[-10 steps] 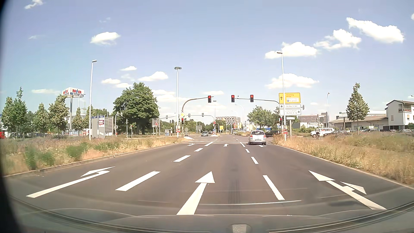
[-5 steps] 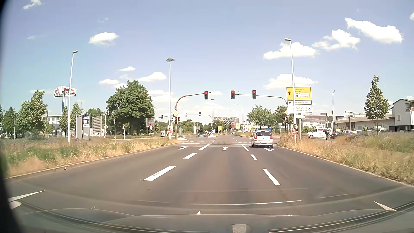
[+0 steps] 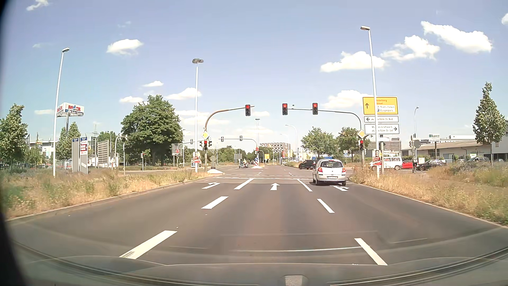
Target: Follow the waypoints while adhering to traffic rules and regulations
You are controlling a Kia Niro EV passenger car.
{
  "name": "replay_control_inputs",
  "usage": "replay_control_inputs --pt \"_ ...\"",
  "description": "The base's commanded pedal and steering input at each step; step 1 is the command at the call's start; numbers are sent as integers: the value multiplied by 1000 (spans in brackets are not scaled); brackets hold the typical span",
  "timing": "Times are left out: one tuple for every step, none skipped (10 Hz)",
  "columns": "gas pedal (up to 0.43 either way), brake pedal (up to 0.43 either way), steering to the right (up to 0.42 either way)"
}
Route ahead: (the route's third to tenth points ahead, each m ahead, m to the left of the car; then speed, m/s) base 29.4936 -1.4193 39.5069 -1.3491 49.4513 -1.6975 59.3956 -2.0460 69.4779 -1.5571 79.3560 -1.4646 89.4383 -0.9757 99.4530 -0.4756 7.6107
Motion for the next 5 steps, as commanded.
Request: replay_control_inputs --pt "0 262 15" --pt "0 262 15" --pt "0 262 18" --pt "0 262 22" --pt "0 262 23"
